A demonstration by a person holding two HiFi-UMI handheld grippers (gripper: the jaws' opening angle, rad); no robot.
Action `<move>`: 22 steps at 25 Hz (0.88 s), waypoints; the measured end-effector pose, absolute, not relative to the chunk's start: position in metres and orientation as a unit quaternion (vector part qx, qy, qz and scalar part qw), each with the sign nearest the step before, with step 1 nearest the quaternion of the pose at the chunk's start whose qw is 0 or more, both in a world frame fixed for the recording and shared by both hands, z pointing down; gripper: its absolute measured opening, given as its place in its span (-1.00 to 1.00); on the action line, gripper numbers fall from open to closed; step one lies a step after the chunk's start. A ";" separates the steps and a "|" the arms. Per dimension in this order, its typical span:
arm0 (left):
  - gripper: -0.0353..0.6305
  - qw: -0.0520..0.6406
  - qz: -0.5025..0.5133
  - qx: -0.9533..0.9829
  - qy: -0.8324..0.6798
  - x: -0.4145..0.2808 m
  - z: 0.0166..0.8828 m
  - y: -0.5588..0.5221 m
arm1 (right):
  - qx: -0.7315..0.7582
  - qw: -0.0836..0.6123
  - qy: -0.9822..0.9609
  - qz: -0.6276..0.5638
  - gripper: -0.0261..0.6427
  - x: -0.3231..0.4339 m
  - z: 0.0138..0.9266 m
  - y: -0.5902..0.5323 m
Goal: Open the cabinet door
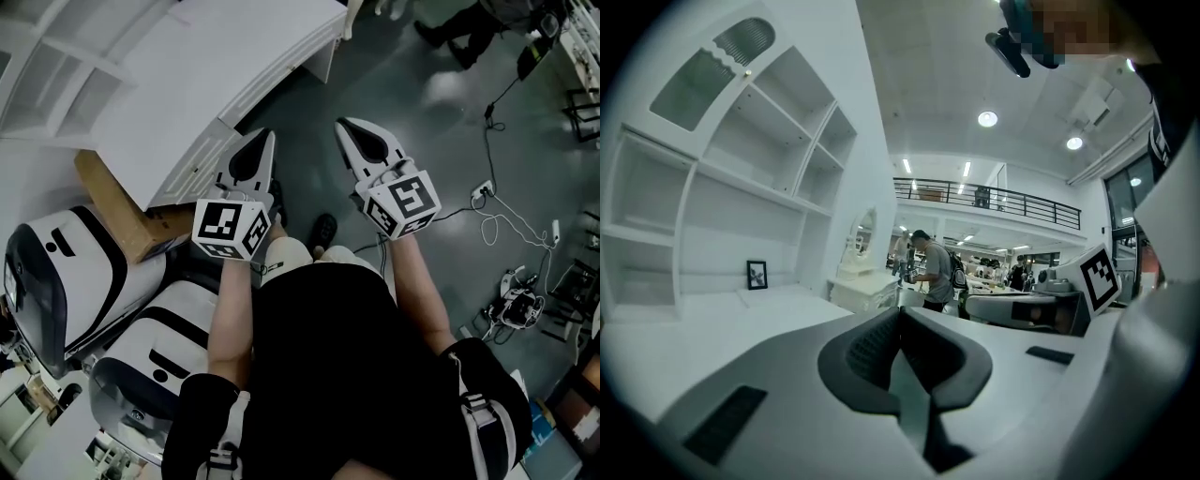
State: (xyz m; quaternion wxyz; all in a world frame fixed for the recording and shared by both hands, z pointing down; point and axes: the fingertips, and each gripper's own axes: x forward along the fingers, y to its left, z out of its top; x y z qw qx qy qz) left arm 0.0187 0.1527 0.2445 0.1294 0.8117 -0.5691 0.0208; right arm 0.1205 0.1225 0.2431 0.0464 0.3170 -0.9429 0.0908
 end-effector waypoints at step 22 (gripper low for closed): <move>-0.82 0.150 0.029 0.835 -0.528 -0.114 0.270 0.020 | 0.388 0.088 -0.913 0.091 -0.87 0.014 0.264 0.004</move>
